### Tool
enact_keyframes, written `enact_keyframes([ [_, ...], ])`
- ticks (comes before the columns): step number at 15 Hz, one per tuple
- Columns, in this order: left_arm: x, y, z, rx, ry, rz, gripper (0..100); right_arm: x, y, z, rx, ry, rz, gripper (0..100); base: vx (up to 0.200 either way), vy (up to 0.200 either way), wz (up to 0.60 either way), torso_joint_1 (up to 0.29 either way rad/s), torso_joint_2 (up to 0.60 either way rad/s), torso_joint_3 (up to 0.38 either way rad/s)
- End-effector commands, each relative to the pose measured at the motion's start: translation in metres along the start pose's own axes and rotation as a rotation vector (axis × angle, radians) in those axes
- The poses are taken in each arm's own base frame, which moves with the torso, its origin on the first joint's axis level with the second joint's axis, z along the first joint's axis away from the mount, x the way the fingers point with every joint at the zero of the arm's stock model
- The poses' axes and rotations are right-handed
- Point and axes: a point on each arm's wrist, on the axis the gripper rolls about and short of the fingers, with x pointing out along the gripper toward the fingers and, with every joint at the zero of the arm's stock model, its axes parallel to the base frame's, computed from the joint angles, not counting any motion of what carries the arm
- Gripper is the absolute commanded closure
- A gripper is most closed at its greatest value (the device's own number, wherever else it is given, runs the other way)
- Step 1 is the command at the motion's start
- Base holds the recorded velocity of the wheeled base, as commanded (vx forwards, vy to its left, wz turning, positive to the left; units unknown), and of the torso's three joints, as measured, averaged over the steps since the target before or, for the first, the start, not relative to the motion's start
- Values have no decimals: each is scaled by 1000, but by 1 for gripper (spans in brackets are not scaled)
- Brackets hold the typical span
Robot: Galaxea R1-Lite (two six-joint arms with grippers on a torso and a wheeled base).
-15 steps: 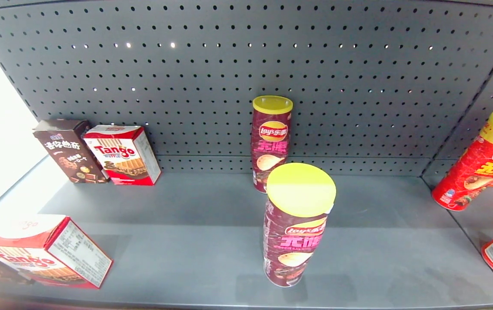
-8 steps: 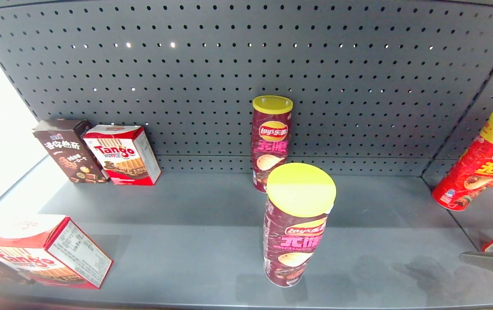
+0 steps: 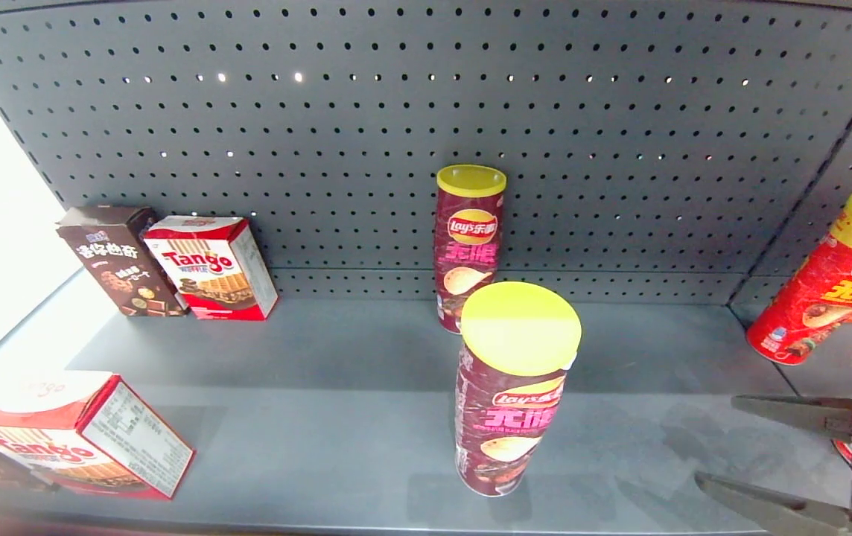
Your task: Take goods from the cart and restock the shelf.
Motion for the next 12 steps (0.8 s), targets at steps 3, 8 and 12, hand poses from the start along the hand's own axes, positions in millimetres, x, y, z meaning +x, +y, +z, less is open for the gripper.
enact_keyframes([
  [3,0,0,0,0,1,1,0,34,5,-2,-17,86,-2,0,0,0,0,0,0,0],
  [8,0,0,0,0,3,1,0,57,4,6,-18,120,3,0,0,0,0,0,0,0],
  [12,0,0,0,0,1,1,0,71,3,14,-19,127,7,0,0,0,0,0,0,0],
])
